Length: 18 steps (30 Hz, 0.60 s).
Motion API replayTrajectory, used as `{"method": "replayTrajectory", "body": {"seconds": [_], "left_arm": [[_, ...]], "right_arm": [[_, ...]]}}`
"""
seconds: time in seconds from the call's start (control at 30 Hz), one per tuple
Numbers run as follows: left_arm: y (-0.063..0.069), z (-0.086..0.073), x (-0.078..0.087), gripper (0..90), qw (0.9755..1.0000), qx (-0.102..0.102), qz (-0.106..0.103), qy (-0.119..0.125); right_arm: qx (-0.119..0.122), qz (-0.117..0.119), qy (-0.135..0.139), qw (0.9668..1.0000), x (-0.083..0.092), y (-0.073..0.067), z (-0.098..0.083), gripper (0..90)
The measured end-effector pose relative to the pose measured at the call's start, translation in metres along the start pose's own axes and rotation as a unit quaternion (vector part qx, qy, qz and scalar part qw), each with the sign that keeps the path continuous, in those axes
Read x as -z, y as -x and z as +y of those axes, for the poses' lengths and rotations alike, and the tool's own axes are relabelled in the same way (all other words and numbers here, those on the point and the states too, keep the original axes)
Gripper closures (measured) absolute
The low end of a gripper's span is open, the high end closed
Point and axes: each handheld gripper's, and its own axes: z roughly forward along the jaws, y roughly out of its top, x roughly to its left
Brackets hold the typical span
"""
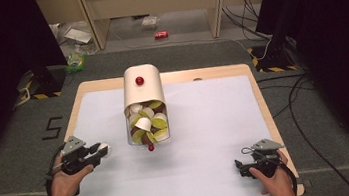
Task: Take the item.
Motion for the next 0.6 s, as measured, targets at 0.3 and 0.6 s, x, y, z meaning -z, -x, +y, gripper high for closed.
{"method": "replayTrajectory", "body": {"seconds": [0.3, 0.6], "left_arm": [[0.0, -0.006, -0.007, 64.6, 0.9999, -0.001, 0.004, -0.012], [-0.002, -0.011, -0.012, 64.6, 0.9998, 0.002, 0.007, -0.021]], "right_arm": [[0.0, 0.0, 0.0, 1.0, 0.0, 0.0, 0.0, 0.4], [0.0, 0.0, 0.0, 1.0, 0.0, 0.0, 0.0, 0.4]]}}
